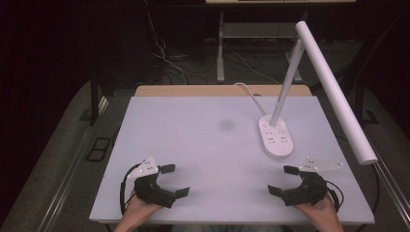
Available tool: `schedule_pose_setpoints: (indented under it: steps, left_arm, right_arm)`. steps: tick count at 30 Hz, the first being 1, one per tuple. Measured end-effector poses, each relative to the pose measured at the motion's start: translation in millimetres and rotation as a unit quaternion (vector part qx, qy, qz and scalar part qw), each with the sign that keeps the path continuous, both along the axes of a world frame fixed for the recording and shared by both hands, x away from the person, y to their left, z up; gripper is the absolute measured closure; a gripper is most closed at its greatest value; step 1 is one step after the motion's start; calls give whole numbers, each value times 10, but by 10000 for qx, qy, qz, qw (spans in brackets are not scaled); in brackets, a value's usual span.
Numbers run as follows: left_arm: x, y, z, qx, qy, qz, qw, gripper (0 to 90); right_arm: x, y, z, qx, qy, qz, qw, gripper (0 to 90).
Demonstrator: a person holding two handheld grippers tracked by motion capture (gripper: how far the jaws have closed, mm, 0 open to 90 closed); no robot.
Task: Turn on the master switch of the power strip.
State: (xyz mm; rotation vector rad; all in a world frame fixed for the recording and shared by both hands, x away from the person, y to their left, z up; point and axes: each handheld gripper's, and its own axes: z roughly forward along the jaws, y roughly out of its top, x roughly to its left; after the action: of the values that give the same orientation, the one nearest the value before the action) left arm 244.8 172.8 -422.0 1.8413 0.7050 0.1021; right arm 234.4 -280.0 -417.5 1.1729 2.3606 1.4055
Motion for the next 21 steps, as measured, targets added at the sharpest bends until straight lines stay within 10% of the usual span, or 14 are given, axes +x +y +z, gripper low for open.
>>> schedule_pose_setpoints:
  steps: [21]
  left_arm:
    - [9,42,6,-29,-1,64,10000,0]
  right_arm:
    - [-10,25,72,-63,21,-58,10000,3]
